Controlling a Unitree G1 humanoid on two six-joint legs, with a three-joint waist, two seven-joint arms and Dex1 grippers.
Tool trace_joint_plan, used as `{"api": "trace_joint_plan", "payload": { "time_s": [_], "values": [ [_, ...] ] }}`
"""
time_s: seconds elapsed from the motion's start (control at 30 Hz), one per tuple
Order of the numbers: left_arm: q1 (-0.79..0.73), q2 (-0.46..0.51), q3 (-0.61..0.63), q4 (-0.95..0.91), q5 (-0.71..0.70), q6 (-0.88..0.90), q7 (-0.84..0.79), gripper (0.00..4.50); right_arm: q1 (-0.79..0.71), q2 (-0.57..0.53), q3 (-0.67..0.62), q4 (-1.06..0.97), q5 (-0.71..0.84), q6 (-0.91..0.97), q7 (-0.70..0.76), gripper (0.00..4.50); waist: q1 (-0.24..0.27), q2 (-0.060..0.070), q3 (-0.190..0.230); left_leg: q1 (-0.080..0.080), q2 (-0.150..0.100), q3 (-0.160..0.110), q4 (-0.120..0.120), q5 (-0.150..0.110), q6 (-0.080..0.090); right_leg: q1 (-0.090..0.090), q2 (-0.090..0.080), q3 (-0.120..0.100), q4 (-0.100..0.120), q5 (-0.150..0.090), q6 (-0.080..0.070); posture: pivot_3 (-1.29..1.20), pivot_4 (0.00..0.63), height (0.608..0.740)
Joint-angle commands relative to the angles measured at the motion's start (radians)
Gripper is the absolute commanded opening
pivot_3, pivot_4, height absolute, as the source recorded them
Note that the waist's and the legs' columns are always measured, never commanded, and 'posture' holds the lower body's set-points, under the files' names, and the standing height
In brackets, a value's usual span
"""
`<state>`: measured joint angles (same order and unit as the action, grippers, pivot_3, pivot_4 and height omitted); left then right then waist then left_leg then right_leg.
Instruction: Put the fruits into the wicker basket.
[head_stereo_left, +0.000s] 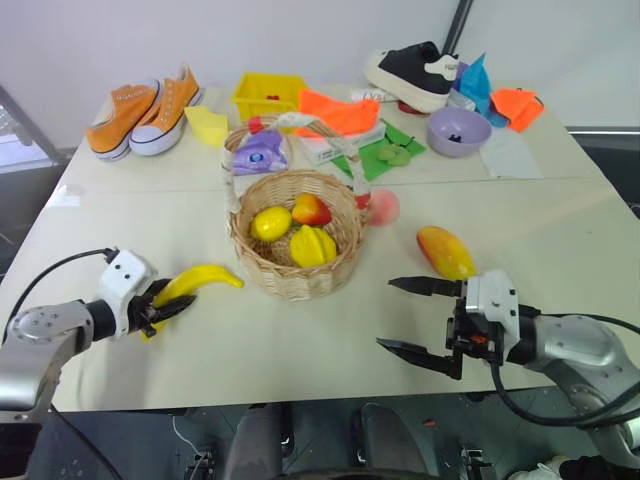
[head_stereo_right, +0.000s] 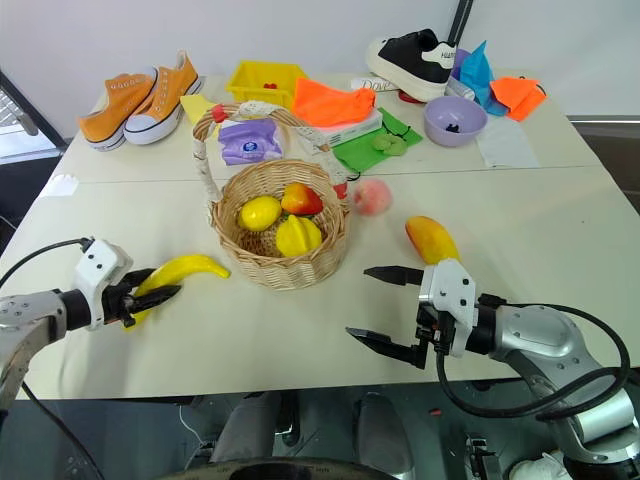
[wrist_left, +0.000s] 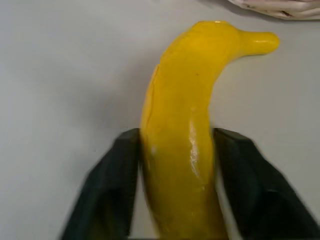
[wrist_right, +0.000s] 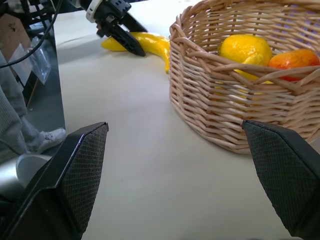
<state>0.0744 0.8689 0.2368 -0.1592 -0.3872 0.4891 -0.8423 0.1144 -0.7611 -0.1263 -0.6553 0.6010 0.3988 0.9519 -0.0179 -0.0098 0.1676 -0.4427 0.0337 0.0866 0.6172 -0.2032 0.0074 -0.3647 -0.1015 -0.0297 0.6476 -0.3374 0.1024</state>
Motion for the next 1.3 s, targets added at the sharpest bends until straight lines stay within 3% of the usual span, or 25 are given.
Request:
{"api": "trace_joint_plan", "payload": {
  "time_s": [0.03,0.13,0.23,0.4,0.5,0.63,0.73,0.97,1.2,1.3],
  "values": [
    [0.004,-0.023,0.104,-0.024,-0.051,0.025,0.027,0.91,-0.011,0.002,-0.003,-0.027,0.0,-0.024,-0.003,4.5,0.001,0.0,0.0,0.0,0.0,0.0,0.0,0.0,0.0,0.0,0.0,0.0,0.0,0.0,0.0,0.0,0.15,0.733],
    [-0.008,-0.051,0.224,-0.11,-0.204,0.119,0.026,0.91,-0.017,0.001,-0.002,-0.016,-0.005,-0.03,0.0,4.5,0.002,-0.002,0.0,0.0,0.0,0.0,0.0,0.0,0.0,0.0,0.0,0.0,0.0,0.0,0.0,0.0,0.15,0.733],
    [0.012,-0.005,0.275,-0.265,-0.342,0.224,-0.027,0.91,-0.029,0.001,0.002,-0.003,-0.007,-0.032,0.003,4.5,0.004,-0.003,-0.001,0.0,0.0,0.0,0.001,0.0,0.0,0.002,0.0,-0.001,0.0,0.0,0.0,0.0,0.15,0.733],
    [-0.082,0.066,0.246,-0.461,-0.563,0.368,0.0,0.91,-0.067,0.008,0.025,0.029,-0.018,-0.039,0.004,4.5,0.004,-0.003,-0.001,0.002,0.0,-0.001,0.004,0.0,0.0,0.005,0.0,-0.002,0.0,0.0,0.0,0.0,0.15,0.733],
    [-0.265,0.031,0.068,-0.479,-0.481,0.387,0.142,0.91,-0.09,0.013,0.034,0.04,-0.018,-0.039,-0.001,4.5,0.01,-0.003,-0.001,0.004,-0.001,-0.001,0.005,0.0,0.0,0.009,0.0,-0.002,0.001,0.0,0.0,0.0,0.15,0.733],
    [-0.535,-0.083,-0.205,-0.391,-0.241,0.349,0.304,0.91,-0.107,0.023,0.045,0.048,-0.026,-0.042,-0.009,4.5,0.021,-0.003,-0.001,0.004,-0.001,-0.001,0.01,0.0,0.002,0.011,0.003,-0.003,0.001,0.001,0.002,0.0,0.15,0.733],
    [-0.645,-0.163,-0.296,-0.318,-0.171,0.337,0.333,0.91,-0.107,0.03,0.048,0.039,-0.027,-0.038,-0.023,4.5,0.024,-0.004,0.0,0.001,-0.001,-0.001,0.012,0.0,0.003,0.009,0.005,-0.003,0.002,0.002,0.005,0.0,0.15,0.733],
    [-0.718,-0.205,-0.42,-0.211,-0.055,0.273,0.254,0.91,-0.098,0.033,0.042,0.018,-0.028,-0.028,-0.065,4.5,0.028,-0.004,0.0,0.001,0.0,-0.001,0.013,0.0,0.003,0.008,0.008,-0.003,0.005,0.003,0.007,0.0,0.15,0.733],
    [-0.695,-0.21,-0.344,-0.202,-0.051,0.221,0.202,4.2,-0.086,0.012,-0.046,0.084,-0.039,0.021,-0.141,4.5,0.03,-0.004,0.0,0.001,0.0,-0.001,0.014,0.0,0.003,0.008,0.008,-0.003,0.006,0.003,0.007,0.0,0.15,0.733],
    [-0.674,-0.215,-0.26,-0.206,-0.093,0.2,0.183,4.2,-0.102,0.011,-0.103,0.16,-0.046,0.045,-0.181,4.5,0.028,-0.004,0.0,0.001,0.0,-0.001,0.014,0.0,0.003,0.008,0.007,-0.003,0.006,0.003,0.007,0.0,0.15,0.733]
  ]
}}
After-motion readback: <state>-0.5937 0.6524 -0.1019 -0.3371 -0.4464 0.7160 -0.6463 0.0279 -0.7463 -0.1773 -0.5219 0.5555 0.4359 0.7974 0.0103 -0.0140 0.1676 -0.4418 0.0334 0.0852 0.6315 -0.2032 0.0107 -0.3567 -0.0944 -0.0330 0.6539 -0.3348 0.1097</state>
